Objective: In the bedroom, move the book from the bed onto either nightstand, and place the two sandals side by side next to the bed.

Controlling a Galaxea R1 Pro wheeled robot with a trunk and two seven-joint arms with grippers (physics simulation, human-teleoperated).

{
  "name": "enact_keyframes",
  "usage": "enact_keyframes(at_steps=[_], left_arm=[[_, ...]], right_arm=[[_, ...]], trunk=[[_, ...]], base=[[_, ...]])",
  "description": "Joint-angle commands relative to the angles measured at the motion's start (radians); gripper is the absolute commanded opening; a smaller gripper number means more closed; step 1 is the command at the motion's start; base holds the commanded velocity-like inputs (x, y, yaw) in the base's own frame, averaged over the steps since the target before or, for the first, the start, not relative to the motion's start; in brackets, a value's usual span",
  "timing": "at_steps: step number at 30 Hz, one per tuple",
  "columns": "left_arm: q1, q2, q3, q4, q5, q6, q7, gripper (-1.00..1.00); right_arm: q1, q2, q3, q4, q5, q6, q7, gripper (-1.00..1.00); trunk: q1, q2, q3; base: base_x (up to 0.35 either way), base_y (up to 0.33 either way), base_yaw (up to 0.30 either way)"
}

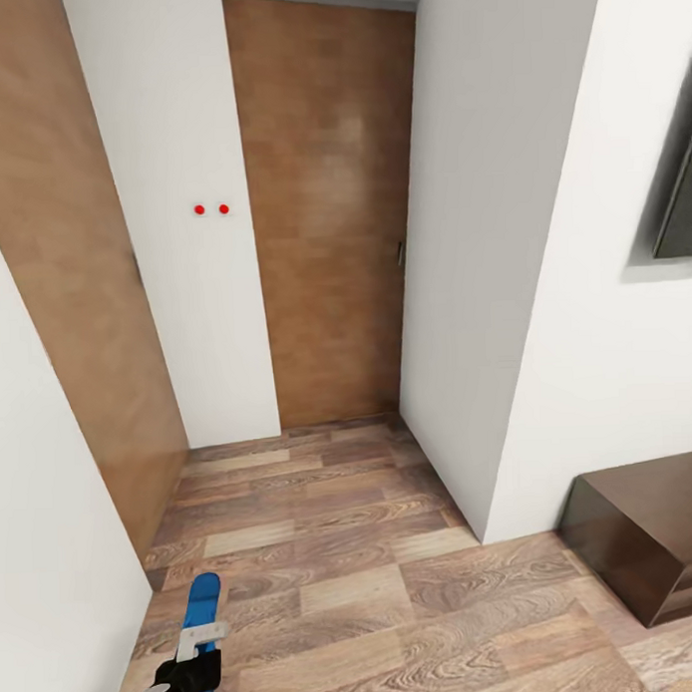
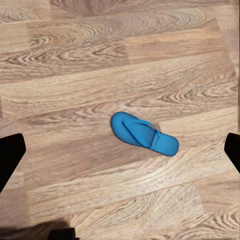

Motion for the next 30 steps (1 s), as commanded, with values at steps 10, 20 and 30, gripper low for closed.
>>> enact_keyframes(at_steps=[10,20,30], left_arm=[[0.000,0.000,-0.009,0.001,0.006,-0.012,0.003,-1.00],[0.000,0.000,-0.009,0.001,0.006,-0.012,0.002,-1.00],[0.000,0.000,-0.009,0.001,0.005,-0.012,0.003,-1.00]], right_arm=[[0.000,0.001,-0.004,-0.001,0.010,-0.001,0.007,1.00],[0.000,0.001,-0.002,-0.001,0.010,-0.001,0.007,1.00],[0.000,0.001,-0.001,0.000,0.010,-0.001,0.007,1.00]], trunk=[[0.000,0.000,-0.001],[0.000,0.000,-0.001],[0.000,0.000,-0.001]], base=[[0.105,0.008,-0.291],[0.133,0.058,-0.292],[0.220,0.205,-0.292]])
